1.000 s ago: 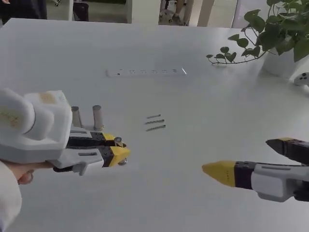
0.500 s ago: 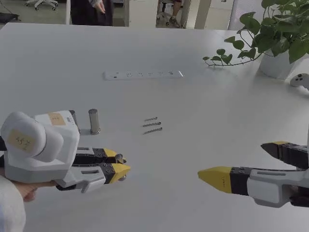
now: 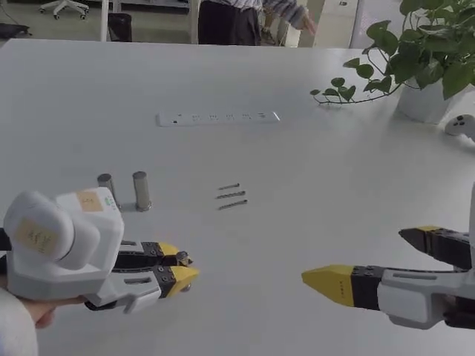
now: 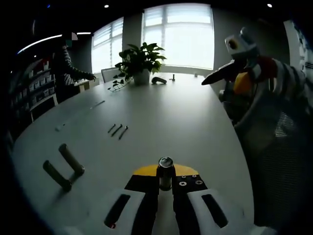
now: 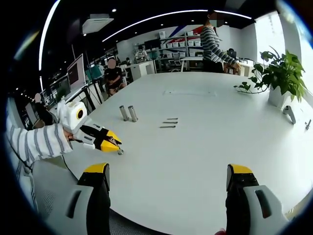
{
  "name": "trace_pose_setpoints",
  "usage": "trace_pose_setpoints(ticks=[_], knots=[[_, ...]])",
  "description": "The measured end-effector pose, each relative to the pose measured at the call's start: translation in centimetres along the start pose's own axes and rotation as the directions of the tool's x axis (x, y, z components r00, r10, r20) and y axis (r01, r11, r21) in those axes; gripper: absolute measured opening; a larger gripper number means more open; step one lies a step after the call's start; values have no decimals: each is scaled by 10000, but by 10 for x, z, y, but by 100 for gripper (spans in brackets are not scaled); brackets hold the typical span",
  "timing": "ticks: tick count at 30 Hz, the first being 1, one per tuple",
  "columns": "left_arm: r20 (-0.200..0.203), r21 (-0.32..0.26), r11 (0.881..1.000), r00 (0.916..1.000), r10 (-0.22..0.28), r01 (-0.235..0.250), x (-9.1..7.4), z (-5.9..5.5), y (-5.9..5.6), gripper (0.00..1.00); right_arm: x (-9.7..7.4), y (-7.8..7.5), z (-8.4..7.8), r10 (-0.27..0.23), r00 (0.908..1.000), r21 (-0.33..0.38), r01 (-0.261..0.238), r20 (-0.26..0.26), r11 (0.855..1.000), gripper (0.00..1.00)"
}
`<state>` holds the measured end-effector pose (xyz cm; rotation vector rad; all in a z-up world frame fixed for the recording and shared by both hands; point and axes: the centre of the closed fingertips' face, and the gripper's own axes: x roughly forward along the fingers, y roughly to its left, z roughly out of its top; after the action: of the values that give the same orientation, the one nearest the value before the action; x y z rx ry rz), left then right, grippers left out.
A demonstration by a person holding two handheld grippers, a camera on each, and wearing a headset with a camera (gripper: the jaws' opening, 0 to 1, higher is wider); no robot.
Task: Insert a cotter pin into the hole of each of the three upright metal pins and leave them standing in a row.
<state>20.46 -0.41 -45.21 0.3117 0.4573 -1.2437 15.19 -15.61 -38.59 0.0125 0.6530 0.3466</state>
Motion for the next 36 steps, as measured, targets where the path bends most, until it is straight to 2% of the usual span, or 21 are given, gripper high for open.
trace_pose_setpoints(ticks=[3, 5, 11, 19, 23, 30, 33, 36], knots=[[-25, -218, 9997, 10000, -67, 67, 1, -3, -2, 5, 0, -1, -2, -10, 10000, 12, 10, -54, 10000, 98], [54, -195, 9998, 10000, -22, 23, 1, -3, -3, 5, 1, -3, -5, -12, 9999, 64, 13, -105, 10000, 98], [-98, -174, 9998, 9999, -85, 84, 3, -9, -8, 5, 2, -4, -6, 44, 9999, 102, -42, -165, 9999, 97], [-40, -69, 10000, 10000, -27, 27, 3, -8, -8, 6, 2, -3, -2, 105, 9999, -17, -105, -134, 9999, 97], [73, -329, 9994, 10000, 49, -46, 3, -8, -7, 6, 2, -4, -2, 21, 10000, 32, -20, -84, 10000, 98], [162, -377, 9993, 9999, 39, -33, 2, -6, -7, 6, 1, -5, -5, -60, 9998, -49, 59, -186, 10000, 98], [161, -363, 9993, 9999, 4, 2, 2, -5, -8, 10, 1, -5, -6, -27, 9998, -11, 26, -200, 10000, 98], [128, -324, 9995, 9999, -33, 37, 0, -5, -10, 18, 2, -4, -7, 1, 9998, -21, -2, -210, 10000, 98]])
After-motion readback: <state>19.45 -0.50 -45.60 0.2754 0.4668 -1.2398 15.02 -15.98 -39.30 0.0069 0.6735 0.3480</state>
